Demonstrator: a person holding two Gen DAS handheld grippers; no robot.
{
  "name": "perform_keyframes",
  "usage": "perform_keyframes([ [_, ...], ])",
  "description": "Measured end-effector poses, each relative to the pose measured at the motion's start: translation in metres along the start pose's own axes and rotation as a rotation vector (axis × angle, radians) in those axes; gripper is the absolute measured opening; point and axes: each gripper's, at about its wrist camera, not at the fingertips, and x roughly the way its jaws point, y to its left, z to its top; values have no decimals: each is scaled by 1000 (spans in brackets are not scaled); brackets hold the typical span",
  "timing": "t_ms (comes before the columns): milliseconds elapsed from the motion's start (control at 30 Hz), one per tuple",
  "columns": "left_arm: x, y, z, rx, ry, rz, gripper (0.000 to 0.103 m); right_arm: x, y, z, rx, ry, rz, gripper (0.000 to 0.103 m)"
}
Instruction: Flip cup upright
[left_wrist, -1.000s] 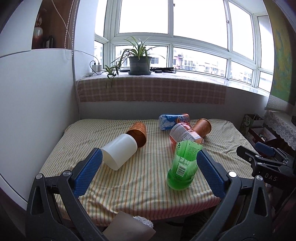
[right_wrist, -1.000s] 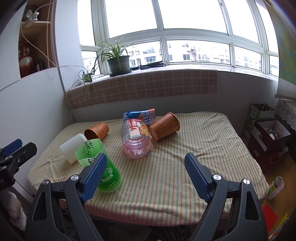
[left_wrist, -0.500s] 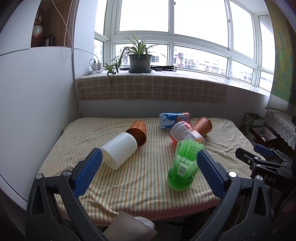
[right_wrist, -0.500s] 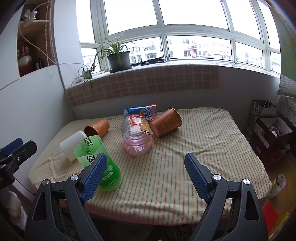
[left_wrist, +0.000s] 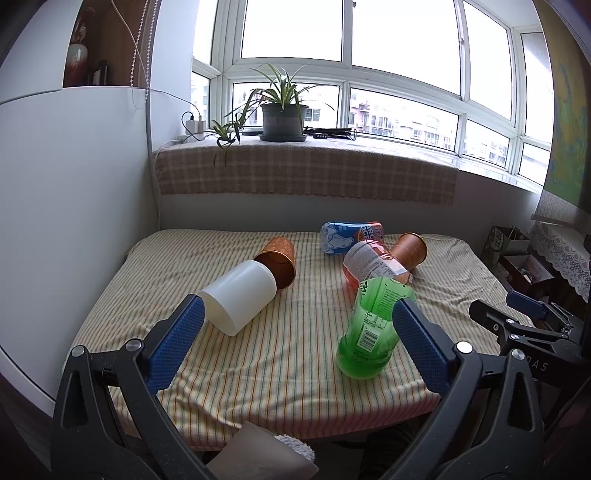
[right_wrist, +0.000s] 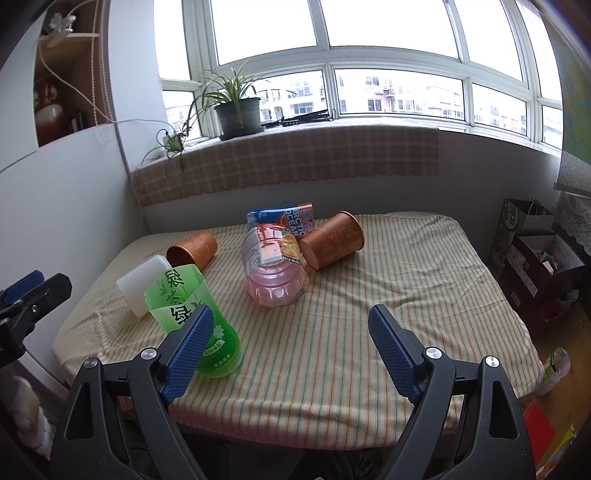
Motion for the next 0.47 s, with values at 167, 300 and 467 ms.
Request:
perform_keyframes([
  [167,1,1,1,0,-1,1,103,3,2,-1,-12,14,11,86],
  [300,1,2,0,2,-4,5,103,4,6,-3,-30,21,20,86],
  [467,0,3,-1,9,-22,25,103,6,11,-5,-52,32,29,86],
])
